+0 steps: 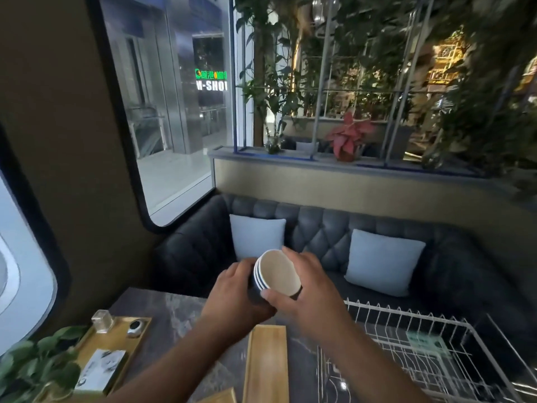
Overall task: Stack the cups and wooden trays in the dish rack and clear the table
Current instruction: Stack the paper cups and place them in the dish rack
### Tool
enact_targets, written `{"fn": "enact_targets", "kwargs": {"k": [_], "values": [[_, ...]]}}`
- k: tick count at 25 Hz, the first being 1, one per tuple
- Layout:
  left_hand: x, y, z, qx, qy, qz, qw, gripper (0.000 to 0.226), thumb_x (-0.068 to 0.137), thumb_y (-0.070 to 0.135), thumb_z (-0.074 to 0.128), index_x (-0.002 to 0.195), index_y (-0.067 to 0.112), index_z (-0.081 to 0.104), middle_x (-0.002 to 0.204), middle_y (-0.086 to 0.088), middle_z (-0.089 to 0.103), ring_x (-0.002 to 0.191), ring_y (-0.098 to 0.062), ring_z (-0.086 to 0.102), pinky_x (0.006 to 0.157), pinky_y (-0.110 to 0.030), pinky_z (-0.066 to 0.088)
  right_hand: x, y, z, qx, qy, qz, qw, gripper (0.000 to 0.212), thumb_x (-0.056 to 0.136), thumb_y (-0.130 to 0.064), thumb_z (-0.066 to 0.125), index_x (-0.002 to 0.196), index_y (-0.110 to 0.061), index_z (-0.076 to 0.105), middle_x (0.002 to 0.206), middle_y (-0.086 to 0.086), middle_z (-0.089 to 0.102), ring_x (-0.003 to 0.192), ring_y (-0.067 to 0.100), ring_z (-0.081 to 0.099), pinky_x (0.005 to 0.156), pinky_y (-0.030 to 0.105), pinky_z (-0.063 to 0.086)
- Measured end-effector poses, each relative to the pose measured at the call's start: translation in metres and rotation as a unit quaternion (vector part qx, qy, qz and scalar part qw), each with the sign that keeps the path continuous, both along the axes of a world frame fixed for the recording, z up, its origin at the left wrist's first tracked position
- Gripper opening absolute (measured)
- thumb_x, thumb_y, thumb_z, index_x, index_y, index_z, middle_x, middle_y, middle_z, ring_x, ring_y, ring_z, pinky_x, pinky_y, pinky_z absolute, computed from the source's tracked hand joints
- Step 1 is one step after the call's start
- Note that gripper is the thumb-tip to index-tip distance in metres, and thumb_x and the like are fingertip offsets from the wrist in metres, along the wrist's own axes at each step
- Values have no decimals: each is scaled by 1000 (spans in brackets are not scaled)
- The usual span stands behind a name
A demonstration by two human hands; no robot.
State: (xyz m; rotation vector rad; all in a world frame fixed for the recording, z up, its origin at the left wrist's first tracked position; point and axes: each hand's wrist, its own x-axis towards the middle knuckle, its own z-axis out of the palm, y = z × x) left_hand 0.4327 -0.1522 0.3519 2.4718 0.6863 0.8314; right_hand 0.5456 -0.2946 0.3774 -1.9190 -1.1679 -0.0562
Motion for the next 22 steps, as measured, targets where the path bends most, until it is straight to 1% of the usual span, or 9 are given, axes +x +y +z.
{"fn": "enact_targets", "kwargs": {"k": [4,6,8,10,12,14,18,20,22], "values": [[14,-4,-7,-38,-2,-50,998,73,62,59,77,128,46,46,117,23,58,107,-4,56,89,-29,52,3,-8,-3,-17,30,-42,999,90,67,-77,67,146,-47,35,133,-31,39,114,-2,52,90,23,48],[19,-6,-12,-70,-15,-79,994,74,60,57,78,127,48,47,116,24,59,107,-3,56,88,-29,52,2,-11,-6,-19,64,-47,997,85,68,-72,70,144,-51,36,132,-31,40,116,-7,50,90,16,44],[25,-7,-16,-104,-31,-111,988,77,58,53,80,128,48,48,118,27,60,109,1,57,88,-24,50,0,-15,-12,-21,89,-54,994,80,70,-65,72,141,-52,40,128,-33,42,119,-12,48,94,12,42],[31,-8,-19,-119,-30,-142,982,77,59,51,81,129,47,49,119,28,59,110,4,57,87,-17,47,-3,-20,-17,-24,101,-75,992,77,69,-63,72,139,-55,41,126,-39,41,118,-15,48,95,12,42],[38,-7,-20,-123,-21,-177,976,77,59,50,83,128,49,47,118,28,59,109,9,55,83,-6,42,-7,-22,-20,-18,113,-99,988,74,68,-63,72,134,-61,38,130,-44,37,116,-22,45,92,9,41],[46,-4,-22,-128,-14,-210,969,76,61,48,84,127,48,48,117,27,61,109,13,54,79,0,40,-9,-22,-22,-10,120,-128,984,73,68,-62,74,132,-60,39,134,-42,38,117,-23,44,87,4,41],[63,-7,-27,-146,-5,-244,959,79,62,50,82,133,42,50,120,25,62,106,7,59,76,-1,40,-4,-25,-25,-14,121,-181,976,67,69,-59,75,126,-57,42,132,-30,45,115,-15,49,91,14,45],[72,-12,-32,-157,-1,-258,953,79,61,50,82,133,40,52,120,23,64,107,4,61,78,-5,42,4,-31,-27,-27,123,-199,972,68,67,-60,75,126,-56,42,131,-29,46,112,-9,53,91,20,48],[81,-18,-33,-162,5,-267,950,80,62,50,84,134,38,52,123,22,64,108,4,62,83,-11,47,13,-38,-29,-31,118,-217,968,71,65,-63,74,127,-58,40,129,-31,47,110,-6,55,89,26,51]]}}
